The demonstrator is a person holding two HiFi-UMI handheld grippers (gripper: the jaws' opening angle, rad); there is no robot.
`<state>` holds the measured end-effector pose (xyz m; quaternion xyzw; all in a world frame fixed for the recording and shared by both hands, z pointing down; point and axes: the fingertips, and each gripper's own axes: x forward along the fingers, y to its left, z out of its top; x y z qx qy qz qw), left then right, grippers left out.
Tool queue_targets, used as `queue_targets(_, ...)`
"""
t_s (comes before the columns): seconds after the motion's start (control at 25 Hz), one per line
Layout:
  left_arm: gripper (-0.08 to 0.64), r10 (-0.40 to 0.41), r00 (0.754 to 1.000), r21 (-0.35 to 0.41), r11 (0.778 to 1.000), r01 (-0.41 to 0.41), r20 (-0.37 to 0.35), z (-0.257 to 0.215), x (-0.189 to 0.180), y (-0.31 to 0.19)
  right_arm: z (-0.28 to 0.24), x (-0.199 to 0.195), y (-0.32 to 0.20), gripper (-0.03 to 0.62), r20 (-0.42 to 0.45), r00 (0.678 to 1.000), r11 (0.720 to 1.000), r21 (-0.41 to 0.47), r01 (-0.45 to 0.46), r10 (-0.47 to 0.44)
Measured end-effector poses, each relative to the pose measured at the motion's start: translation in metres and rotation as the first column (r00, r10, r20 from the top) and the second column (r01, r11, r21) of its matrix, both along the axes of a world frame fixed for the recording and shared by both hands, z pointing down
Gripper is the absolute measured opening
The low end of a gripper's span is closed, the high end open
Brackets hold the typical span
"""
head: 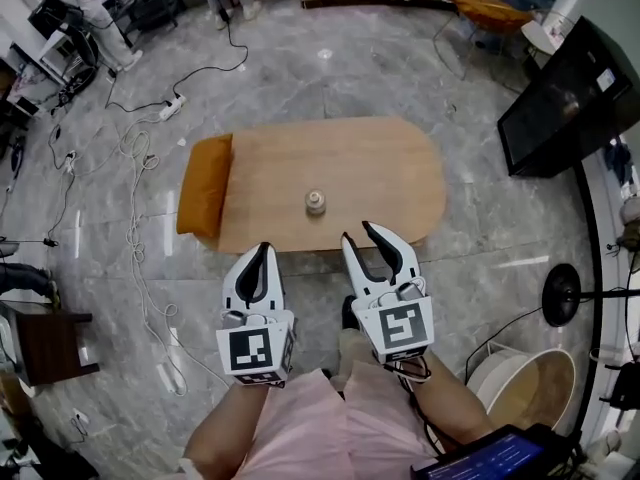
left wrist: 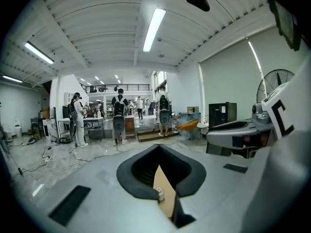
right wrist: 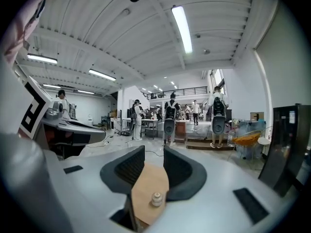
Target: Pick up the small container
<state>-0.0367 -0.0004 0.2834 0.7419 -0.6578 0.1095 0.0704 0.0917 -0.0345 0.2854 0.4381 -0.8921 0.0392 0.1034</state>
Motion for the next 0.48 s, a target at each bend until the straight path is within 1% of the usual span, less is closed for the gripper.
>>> queue_targets(0.16, 0.012, -0.026, 1.000, 0.053, 0.998, 0.026, -0.003, -0.018, 0.003, -0.043, -0.013, -0.005, -0.045, 0.291, 0.008, 0.999, 0.999, 0.022, 0.035, -0.035)
queue_targets(0.24, 0.012, -0.046, 0.999, 0.072, 0.996, 0.046, -0.007, -0.025, -0.001, -0.058, -0.016, -0.010, -0.060, 0.293, 0.024, 0.999, 0.999, 0.011, 0.047, -0.047)
queue_targets(0.48, 0.012, -0.087, 0.996, 0.117, 0.989, 0.088, -0.016, -0.040, -0.024, -0.084, -0.033, -0.033, -0.089, 0.296, 0.010, 0.996, 0.994, 0.063, 0.092, -0.093)
